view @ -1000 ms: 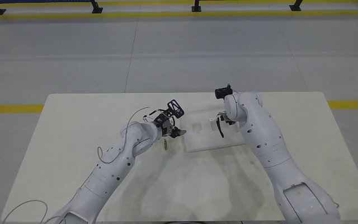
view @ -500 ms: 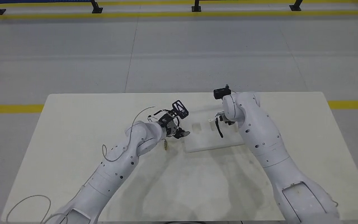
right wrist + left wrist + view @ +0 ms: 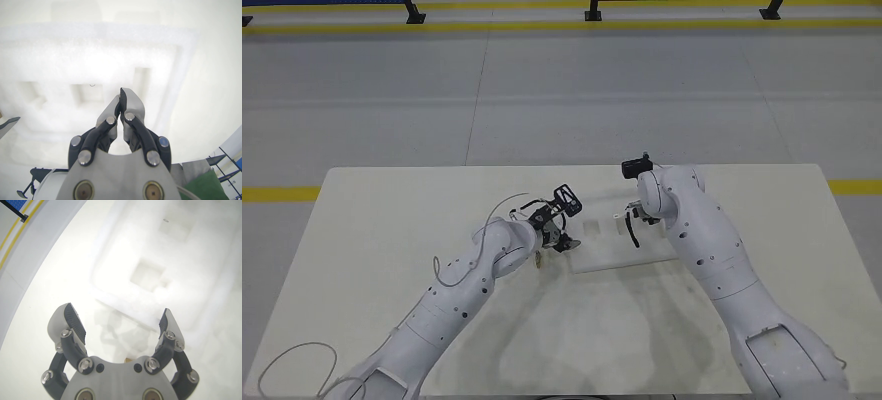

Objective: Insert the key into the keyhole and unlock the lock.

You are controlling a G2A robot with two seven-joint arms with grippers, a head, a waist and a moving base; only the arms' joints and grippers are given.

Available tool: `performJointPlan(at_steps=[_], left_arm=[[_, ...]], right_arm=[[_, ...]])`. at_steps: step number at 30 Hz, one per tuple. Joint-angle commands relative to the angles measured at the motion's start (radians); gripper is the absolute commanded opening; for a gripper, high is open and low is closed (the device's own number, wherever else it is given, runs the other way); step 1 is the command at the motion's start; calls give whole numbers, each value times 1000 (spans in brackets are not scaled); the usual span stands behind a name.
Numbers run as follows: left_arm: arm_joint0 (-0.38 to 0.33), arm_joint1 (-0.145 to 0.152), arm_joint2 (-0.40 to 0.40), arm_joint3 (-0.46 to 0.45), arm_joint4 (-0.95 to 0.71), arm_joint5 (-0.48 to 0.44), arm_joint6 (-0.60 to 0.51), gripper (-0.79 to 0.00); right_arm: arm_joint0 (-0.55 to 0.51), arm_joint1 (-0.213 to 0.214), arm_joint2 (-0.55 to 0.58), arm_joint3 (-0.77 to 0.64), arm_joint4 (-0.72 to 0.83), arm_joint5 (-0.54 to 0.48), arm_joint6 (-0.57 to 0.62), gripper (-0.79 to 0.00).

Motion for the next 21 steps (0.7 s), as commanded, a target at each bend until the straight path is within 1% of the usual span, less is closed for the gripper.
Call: performJointPlan(at_steps=[1, 13, 21], left_arm=[[-3, -2, 4, 3, 1, 5, -13, 0], [-20, -8, 19, 20, 7, 11, -53, 0], [-34, -14, 32, 39, 9, 6, -49, 0]], right_arm=[[-1, 0, -1, 0, 0, 0, 0, -785], [-5, -1, 3, -6, 2, 0, 0, -785], [-8, -3, 4, -11, -4, 0, 0, -785]])
